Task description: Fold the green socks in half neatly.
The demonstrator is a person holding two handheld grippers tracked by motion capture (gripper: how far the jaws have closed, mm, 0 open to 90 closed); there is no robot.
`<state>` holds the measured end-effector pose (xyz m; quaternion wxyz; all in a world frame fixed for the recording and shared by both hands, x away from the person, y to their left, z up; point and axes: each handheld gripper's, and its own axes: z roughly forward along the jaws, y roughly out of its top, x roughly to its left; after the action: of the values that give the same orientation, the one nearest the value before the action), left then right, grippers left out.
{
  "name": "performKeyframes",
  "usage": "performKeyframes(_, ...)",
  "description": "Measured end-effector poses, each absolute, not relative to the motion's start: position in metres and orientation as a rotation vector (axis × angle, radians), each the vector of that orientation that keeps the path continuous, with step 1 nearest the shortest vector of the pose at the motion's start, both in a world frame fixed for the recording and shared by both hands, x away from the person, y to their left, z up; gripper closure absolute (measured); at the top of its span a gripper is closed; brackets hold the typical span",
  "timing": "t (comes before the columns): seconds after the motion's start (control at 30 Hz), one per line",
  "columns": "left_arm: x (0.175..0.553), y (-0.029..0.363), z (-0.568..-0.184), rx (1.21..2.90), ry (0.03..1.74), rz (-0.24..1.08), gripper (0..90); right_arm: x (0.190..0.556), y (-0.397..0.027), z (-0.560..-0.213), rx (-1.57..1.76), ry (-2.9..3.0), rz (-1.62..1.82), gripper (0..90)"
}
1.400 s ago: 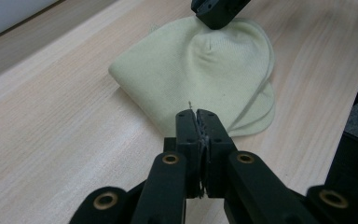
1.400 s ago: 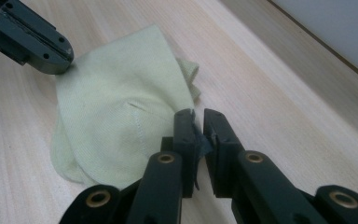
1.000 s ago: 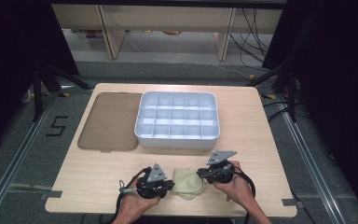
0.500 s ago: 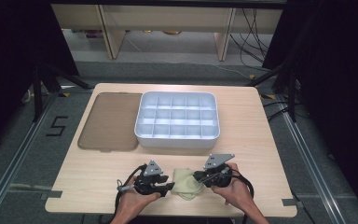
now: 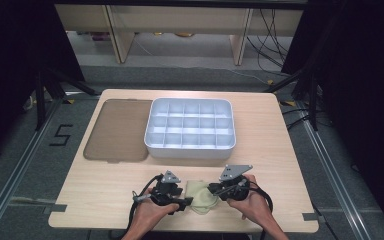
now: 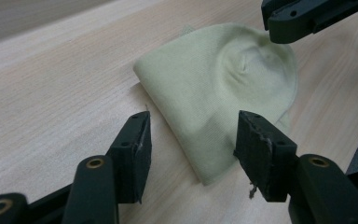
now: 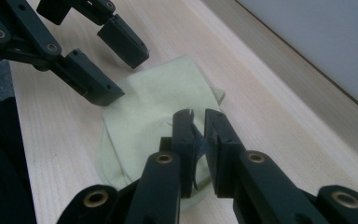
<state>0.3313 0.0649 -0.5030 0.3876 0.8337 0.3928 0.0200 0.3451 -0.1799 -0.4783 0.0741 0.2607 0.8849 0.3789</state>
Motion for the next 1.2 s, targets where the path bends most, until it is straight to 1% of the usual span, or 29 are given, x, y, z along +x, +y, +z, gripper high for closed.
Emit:
performKeyframes(0.1, 0.332, 0.062, -0.504, 2.106, 1.027, 0.029, 44.3, 0.346, -0.180, -0.478, 0.759, 2.664, 1.113, 82.6)
performKeyframes(0.23, 0.335, 0.060, -0.504, 2.119, 1.021, 0.033, 42.3, 0.346, -0.180, -0.477, 0.757, 2.662, 1.114, 82.5)
performKeyframes(0.4, 0.336, 0.058, -0.504, 2.138, 1.018, 0.022, 42.2, 0.346, -0.179, -0.478, 0.763, 2.668, 1.116, 82.3)
performKeyframes(0.57, 0.338, 0.055, -0.505, 2.148, 1.017, 0.005, 44.4, 0.346, -0.178, -0.478, 0.759, 2.675, 1.115, 82.1)
performKeyframes(0.63, 0.338, 0.053, -0.506, 2.124, 1.034, 0.004, 44.9, 0.346, -0.179, -0.478, 0.760, 2.675, 1.116, 82.1)
performKeyframes(0.77, 0.341, 0.056, -0.504, 2.155, 1.021, -0.003, 45.7, 0.346, -0.179, -0.478, 0.751, 2.674, 1.115, 82.0)
performKeyframes(0.93, 0.340, 0.055, -0.507, 2.122, 1.028, 0.004, 53.1, 0.346, -0.178, -0.478, 0.753, 2.667, 1.118, 81.9)
performKeyframes(1.03, 0.340, 0.056, -0.508, 2.122, 1.015, 0.016, 62.7, 0.347, -0.178, -0.478, 0.750, 2.668, 1.112, 81.8)
performKeyframes(1.13, 0.339, 0.056, -0.508, 2.126, 1.009, 0.021, 68.6, 0.346, -0.177, -0.479, 0.750, 2.672, 1.107, 81.8)
performKeyframes(1.2, 0.338, 0.056, -0.509, 2.100, 1.019, 0.031, 71.3, 0.346, -0.175, -0.479, 0.757, 2.678, 1.112, 81.9)
